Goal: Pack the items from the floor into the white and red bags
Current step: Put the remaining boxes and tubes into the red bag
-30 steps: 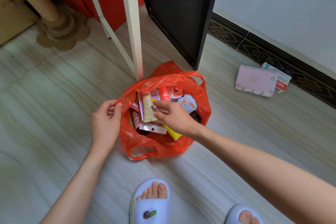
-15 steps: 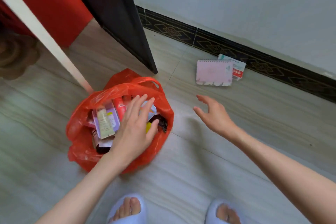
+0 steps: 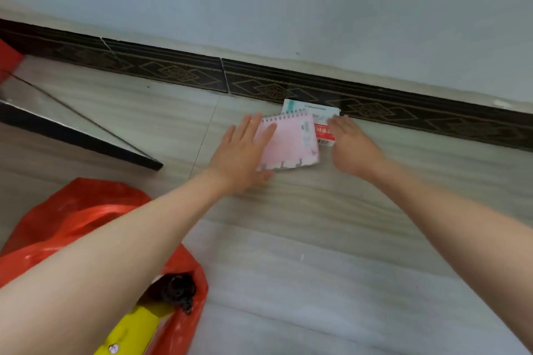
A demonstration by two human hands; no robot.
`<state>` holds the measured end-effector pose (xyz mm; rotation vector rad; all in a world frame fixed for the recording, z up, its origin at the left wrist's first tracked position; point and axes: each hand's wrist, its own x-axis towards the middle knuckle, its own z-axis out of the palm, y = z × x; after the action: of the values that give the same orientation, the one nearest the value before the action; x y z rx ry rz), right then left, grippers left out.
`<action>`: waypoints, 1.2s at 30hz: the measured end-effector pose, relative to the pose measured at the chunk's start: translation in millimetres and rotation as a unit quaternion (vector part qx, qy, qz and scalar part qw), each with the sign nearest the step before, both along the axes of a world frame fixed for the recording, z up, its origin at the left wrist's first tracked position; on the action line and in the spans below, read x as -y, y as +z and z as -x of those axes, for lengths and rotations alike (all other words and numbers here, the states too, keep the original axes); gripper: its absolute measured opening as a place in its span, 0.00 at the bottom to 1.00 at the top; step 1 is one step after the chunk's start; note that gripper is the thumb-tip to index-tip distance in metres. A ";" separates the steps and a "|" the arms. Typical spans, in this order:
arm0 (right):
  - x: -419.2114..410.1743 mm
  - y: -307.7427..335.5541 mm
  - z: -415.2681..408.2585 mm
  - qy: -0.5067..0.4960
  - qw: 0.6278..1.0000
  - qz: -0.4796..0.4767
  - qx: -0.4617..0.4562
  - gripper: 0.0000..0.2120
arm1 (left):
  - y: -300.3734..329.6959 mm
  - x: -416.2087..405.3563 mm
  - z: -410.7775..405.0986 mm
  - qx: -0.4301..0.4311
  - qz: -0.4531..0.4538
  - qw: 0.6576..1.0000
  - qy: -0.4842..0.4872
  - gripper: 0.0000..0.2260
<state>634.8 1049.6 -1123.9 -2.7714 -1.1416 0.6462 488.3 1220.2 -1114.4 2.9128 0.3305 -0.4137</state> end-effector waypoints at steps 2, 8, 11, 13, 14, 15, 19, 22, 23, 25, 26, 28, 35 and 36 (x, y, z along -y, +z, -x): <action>6.0 -10.5 -9.0 0.018 0.999 0.026 -0.004 0.32 | -7.6 -0.2 -20.0 -0.018 0.002 1.000 -0.005 0.45; 21.8 -8.6 23.4 -0.026 0.996 -0.037 0.082 0.24 | -27.1 16.4 -12.0 0.008 -0.010 1.000 0.014 0.49; 22.8 -10.6 28.2 -0.045 0.996 -0.035 0.071 0.26 | -29.2 24.9 19.2 0.024 0.017 0.999 0.026 0.45; 18.5 -9.4 23.6 -0.082 0.995 -0.056 0.028 0.28 | -30.5 19.9 36.0 0.013 0.009 1.000 0.008 0.44; 14.8 -8.9 22.9 -0.099 0.993 -0.064 0.013 0.28 | -31.0 17.0 43.4 0.001 0.000 1.000 0.001 0.44; 11.2 -8.3 23.8 -0.115 0.991 -0.065 0.007 0.29 | -31.3 15.6 49.3 -0.009 -0.006 1.000 0.001 0.44; 7.2 -1.8 40.4 -0.177 0.983 -0.053 -0.007 0.33 | -22.3 18.3 63.6 -0.022 -0.029 0.999 -0.001 0.45; 14.7 14.4 55.5 -0.217 0.972 -0.087 -0.033 0.32 | -0.7 17.2 69.5 0.003 -0.038 0.999 -0.008 0.45; 17.4 23.4 60.7 -0.220 0.970 -0.093 -0.041 0.31 | 9.9 16.6 72.3 0.012 -0.036 0.999 -0.007 0.45; 19.4 46.4 72.0 -0.217 0.969 -0.101 -0.055 0.30 | 33.9 15.5 81.0 0.024 -0.034 0.999 -0.004 0.45; 18.5 60.7 78.5 -0.212 0.970 -0.107 -0.058 0.30 | 46.8 14.8 87.4 0.028 -0.033 0.999 0.000 0.45; 15.0 91.0 92.6 -0.196 0.971 -0.124 -0.057 0.28 | 75.2 14.2 102.5 0.033 -0.028 0.999 0.014 0.45; 7.9 188.2 157.3 -0.108 0.980 -0.165 -0.018 0.27 | 178.8 14.1 192.5 0.125 -0.042 0.989 0.068 0.43; 8.2 199.2 167.3 -0.105 0.980 -0.168 -0.014 0.27 | 191.9 17.5 210.1 0.148 -0.040 0.985 0.075 0.42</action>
<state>467.5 1041.4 -924.7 -2.5355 -0.8451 0.4226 278.2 1202.7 -922.5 2.9418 0.5243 0.0565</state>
